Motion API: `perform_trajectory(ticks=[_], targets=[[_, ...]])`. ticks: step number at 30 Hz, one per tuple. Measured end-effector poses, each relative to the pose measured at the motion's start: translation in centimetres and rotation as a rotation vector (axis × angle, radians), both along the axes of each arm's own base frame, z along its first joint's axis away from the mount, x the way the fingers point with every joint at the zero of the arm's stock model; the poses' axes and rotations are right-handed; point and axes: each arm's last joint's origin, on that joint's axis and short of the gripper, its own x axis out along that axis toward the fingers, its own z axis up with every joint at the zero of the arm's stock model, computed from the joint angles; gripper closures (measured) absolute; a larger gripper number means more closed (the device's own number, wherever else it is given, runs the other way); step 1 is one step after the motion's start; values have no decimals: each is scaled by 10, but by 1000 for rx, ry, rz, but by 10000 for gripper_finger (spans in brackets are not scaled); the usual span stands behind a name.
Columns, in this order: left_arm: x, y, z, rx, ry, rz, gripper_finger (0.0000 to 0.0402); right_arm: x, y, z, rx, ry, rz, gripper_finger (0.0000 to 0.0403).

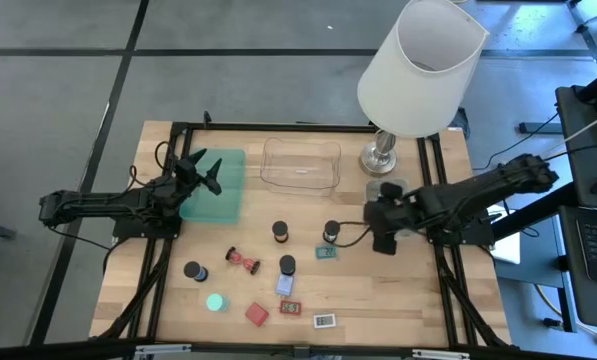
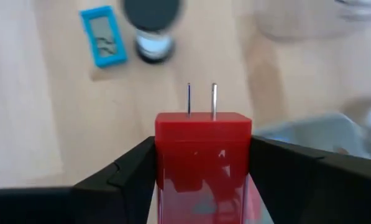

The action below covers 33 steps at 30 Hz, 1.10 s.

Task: Pick & Place Office items
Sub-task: Put the right red charger adapter into the gray bin

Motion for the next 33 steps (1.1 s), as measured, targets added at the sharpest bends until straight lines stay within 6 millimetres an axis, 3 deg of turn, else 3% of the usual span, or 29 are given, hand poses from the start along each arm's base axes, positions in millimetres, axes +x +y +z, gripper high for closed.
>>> perform_trajectory(ticks=[5, 15, 25, 33], targets=[[0, 0, 0, 0, 0, 1, 123, -22, -10, 1, -59, 20, -49, 178], [0, 0, 0, 0, 0, 0, 123, -50, -33, -43, 25, 95, -108, 180], [0, 0, 0, 0, 0, 0, 123, -56, -39, -68, 118, 89, -108, 180], [0, 0, 0, 0, 0, 0, 123, -55, -39, -69, 116, 79, -104, 165]])
